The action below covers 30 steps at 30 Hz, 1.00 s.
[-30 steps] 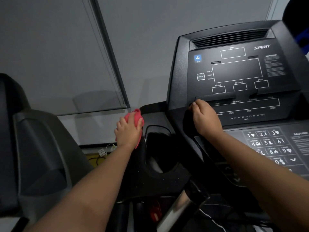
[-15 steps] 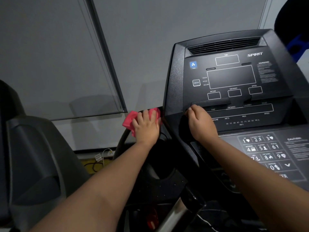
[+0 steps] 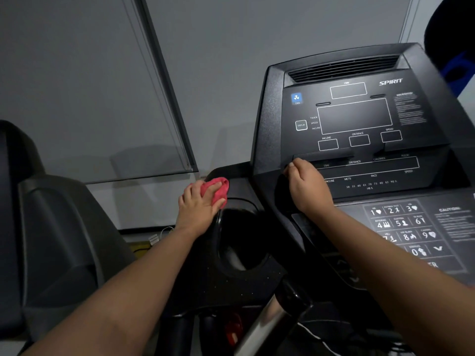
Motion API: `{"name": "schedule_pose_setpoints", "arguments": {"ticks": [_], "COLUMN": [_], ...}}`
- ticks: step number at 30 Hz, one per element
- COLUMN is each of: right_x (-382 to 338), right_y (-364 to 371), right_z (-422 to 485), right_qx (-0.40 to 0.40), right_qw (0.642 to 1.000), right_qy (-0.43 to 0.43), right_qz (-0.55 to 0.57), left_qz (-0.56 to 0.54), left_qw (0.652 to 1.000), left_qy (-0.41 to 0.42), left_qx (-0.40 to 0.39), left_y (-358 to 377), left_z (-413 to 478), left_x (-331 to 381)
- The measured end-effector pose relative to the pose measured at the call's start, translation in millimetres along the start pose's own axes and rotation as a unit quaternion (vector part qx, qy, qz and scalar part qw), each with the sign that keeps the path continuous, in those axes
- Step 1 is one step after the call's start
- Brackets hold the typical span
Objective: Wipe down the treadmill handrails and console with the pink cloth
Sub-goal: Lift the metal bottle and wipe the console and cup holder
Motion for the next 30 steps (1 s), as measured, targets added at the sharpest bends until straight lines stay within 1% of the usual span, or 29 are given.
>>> {"name": "schedule_pose_setpoints", "arguments": {"ticks": [4,5,7,9,14,19,20,22,24,25,27,30], "right_x": [-0.7,-1.1,-1.2,-0.3,0.7,1.7,1.6,1.2,0.8,0.8,0.6,0.5], "right_y": [-0.9,-1.2,-1.2,-0.8,-0.1,0.0,0.0,-0.1,-1.3,-1.3,-1.2,-1.2], "right_z": [-0.7,-0.7,-0.4,0.0,0.9,1.1,0.9,1.1,1.9,2.2,2.4,2.1], "right_qx": [0.002,0.003,0.003,0.003,0.004,0.003,0.003,0.007,0.011,0.012,0.012,0.013], "right_qw": [1.0,1.0,1.0,1.0,1.0,1.0,1.0,1.0,1.0,1.0,1.0,1.0], "right_qy": [-0.002,-0.002,-0.001,0.001,0.002,0.0,0.0,-0.002,-0.008,-0.008,-0.009,-0.007], "right_qz": [-0.003,-0.001,0.001,0.0,-0.002,-0.001,-0.001,-0.001,-0.001,-0.001,-0.002,-0.004], "left_qz": [-0.027,-0.024,0.011,0.052,0.112,0.094,0.07,0.004,-0.064,-0.089,-0.118,-0.113], "left_qw": [0.99,0.988,0.992,0.994,0.993,0.994,0.997,0.998,0.989,0.983,0.973,0.965], "left_qy": [-0.141,-0.153,-0.122,-0.094,0.025,0.038,0.02,-0.056,-0.135,-0.161,-0.198,-0.236], "left_qx": [-0.004,0.009,0.022,0.005,0.022,0.036,0.04,0.029,0.007,0.001,-0.009,-0.031], "left_y": [-8.0,-10.2,-8.2,-7.9,6.9,7.4,3.5,-2.8,-2.0,-1.3,1.8,7.3], "left_z": [6.2,9.2,15.4,20.4,18.1,24.8,28.0,33.8,34.9,32.6,24.3,2.7], "left_x": [-3.4,1.1,15.0,29.5,67.1,53.4,46.1,25.3,5.3,-2.0,-13.9,-28.7]}}
Point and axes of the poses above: each hand's wrist, its own z-axis towards the middle knuckle, its own y-axis out of the palm, x = y × z, the point moved 9 cm from there along z, towards the middle knuckle, and after that the axes turned 4 degrees about x, right-handed, at the moved point
